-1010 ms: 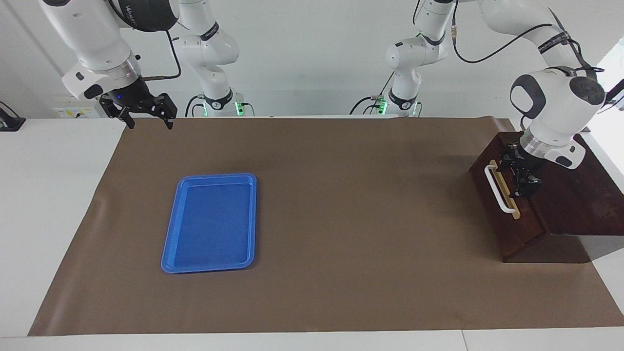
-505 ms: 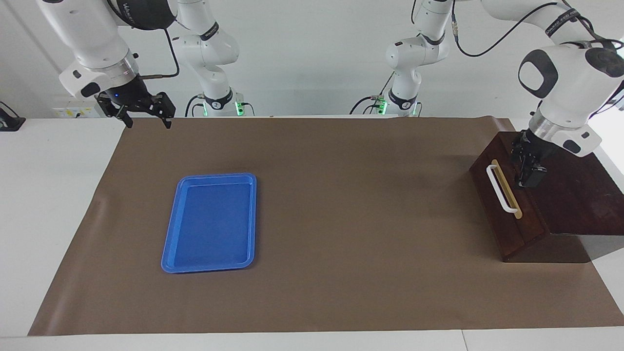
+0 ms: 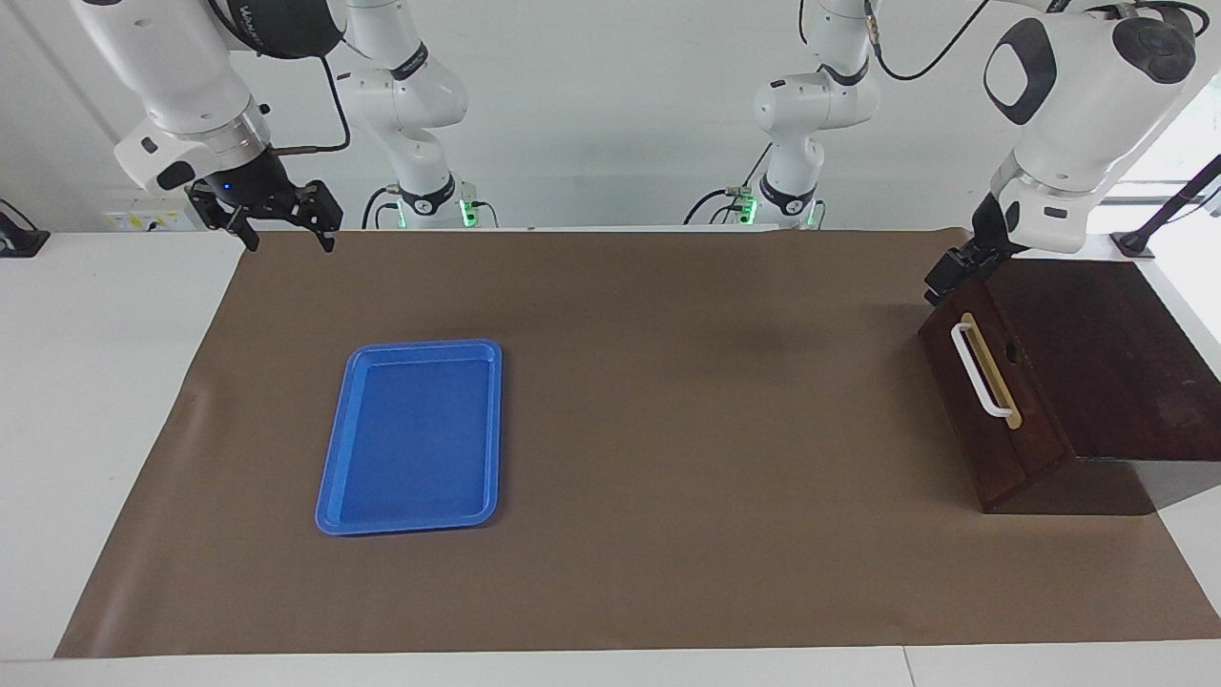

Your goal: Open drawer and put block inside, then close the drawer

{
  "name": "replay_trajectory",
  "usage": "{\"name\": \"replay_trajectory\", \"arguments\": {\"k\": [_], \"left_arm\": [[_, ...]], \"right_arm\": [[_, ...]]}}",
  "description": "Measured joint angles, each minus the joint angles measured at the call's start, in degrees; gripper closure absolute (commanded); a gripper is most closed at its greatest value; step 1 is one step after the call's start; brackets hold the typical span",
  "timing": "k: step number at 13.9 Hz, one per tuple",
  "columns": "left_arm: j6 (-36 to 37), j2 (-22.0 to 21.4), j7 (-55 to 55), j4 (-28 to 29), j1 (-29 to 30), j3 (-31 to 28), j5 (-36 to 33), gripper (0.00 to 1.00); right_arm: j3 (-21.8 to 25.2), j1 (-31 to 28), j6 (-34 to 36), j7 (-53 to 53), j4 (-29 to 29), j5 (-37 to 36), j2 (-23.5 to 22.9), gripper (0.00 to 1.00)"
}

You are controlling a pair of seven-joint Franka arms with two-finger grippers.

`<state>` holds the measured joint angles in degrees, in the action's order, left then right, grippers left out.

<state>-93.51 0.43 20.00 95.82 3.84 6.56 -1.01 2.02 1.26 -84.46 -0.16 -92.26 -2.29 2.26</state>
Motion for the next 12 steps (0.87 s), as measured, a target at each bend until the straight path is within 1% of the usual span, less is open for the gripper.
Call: {"name": "replay_trajectory", "arguments": {"k": [5, 9, 12], "left_arm": [[1.38, -0.35, -10.87, -0.02, -2.0, -0.12, 0.01, 0.0], [2.22, -1.84, -14.54, -0.02, -2.22, -0.11, 0.04, 0.0], [2.19, -2.04, -17.01, -0.02, -2.24, -0.14, 0.04, 0.0]], "right_arm": [[-0.08, 0.02, 0.0, 0.0, 0.0, 0.0, 0.0, 0.0], [-0.21, 0.07, 0.06, 0.0, 0.0, 0.0, 0.0, 0.0], [-0.22, 0.08, 0.08, -0.01, 0.0, 0.0, 0.0, 0.0]]}}
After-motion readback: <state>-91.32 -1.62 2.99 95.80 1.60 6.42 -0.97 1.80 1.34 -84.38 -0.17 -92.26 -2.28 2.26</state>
